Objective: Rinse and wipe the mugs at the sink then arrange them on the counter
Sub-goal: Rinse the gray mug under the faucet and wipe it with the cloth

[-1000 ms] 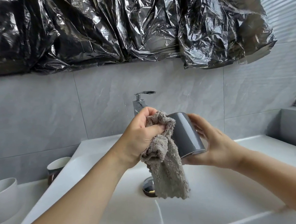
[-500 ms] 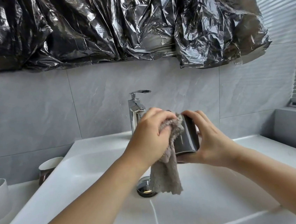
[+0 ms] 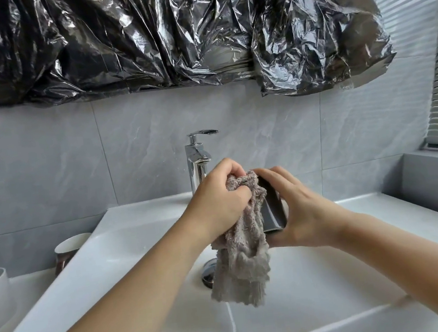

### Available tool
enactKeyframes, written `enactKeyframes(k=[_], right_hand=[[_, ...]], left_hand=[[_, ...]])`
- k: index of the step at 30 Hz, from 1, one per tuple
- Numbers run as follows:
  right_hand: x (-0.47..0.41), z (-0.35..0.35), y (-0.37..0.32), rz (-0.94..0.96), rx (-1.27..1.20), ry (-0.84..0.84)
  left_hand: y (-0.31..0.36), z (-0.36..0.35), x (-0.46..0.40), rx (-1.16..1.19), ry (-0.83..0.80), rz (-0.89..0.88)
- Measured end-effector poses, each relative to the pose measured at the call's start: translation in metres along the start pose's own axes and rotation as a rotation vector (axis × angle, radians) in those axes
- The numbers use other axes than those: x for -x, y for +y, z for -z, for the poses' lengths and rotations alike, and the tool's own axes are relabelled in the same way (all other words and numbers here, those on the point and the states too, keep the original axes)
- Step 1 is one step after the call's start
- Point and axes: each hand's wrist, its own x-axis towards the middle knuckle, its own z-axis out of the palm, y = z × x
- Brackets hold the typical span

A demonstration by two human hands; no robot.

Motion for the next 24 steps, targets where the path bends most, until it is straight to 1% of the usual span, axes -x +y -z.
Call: enactKeyframes(k=[2, 5, 7, 8, 9, 10, 13, 14, 15, 17, 18, 20, 21, 22, 23, 24], right_hand=[[0.002, -0.001, 0.001, -0.024, -0.031, 0.018], [0.002, 0.000, 0.002, -0.086, -0.238, 0.057], [0.001, 0.002, 0.000, -0.121, -0.346, 0.021], [0.000, 0.004, -0.001, -0.131, -0.379, -0.002], [-0.001, 0.004, -0.003, -0.138, -0.393, -0.015], [-0.001, 0.004, -0.005, -0.147, -0.400, -0.016], [-0.002, 0.002, -0.007, -0.201, -0.382, 0.015], [-0.002, 0.001, -0.006, -0.220, -0.349, 0.024], [-0.002, 0.001, -0.003, -0.226, -0.312, 0.030], [-0.003, 0.002, 0.001, -0.225, -0.266, 0.053], [-0.003, 0.003, 0.001, -0.234, -0.263, 0.071], [-0.002, 0.006, 0.001, -0.240, -0.288, 0.103], [-0.002, 0.007, 0.001, -0.225, -0.294, 0.105], [-0.001, 0.007, 0.001, -0.210, -0.279, 0.090], [-0.001, 0.006, 0.001, -0.202, -0.233, 0.067], [-0.001, 0.005, 0.000, -0.192, -0.178, 0.039]], left_hand=[[0.001, 0.003, -0.001, 0.150, -0.003, 0.038], [0.002, 0.010, -0.003, 0.438, 0.024, 0.091], [0.001, 0.011, -0.002, 0.592, 0.019, 0.113], [-0.001, 0.011, -0.002, 0.613, 0.023, 0.110], [-0.002, 0.010, -0.001, 0.584, 0.041, 0.086], [-0.004, 0.009, -0.001, 0.488, 0.075, 0.028], [-0.010, 0.007, 0.002, -0.064, 0.209, -0.255], [-0.011, 0.006, 0.005, -0.199, 0.232, -0.329], [-0.010, 0.005, 0.008, -0.274, 0.233, -0.386], [-0.007, 0.001, 0.012, -0.322, 0.180, -0.463], [-0.004, -0.001, 0.015, -0.316, 0.120, -0.486], [0.000, -0.002, 0.021, -0.233, -0.033, -0.476], [0.001, -0.001, 0.022, -0.168, -0.100, -0.440], [0.000, 0.000, 0.022, -0.131, -0.129, -0.405], [-0.002, 0.001, 0.019, -0.136, -0.104, -0.383], [-0.005, 0.002, 0.014, -0.167, -0.037, -0.370]])
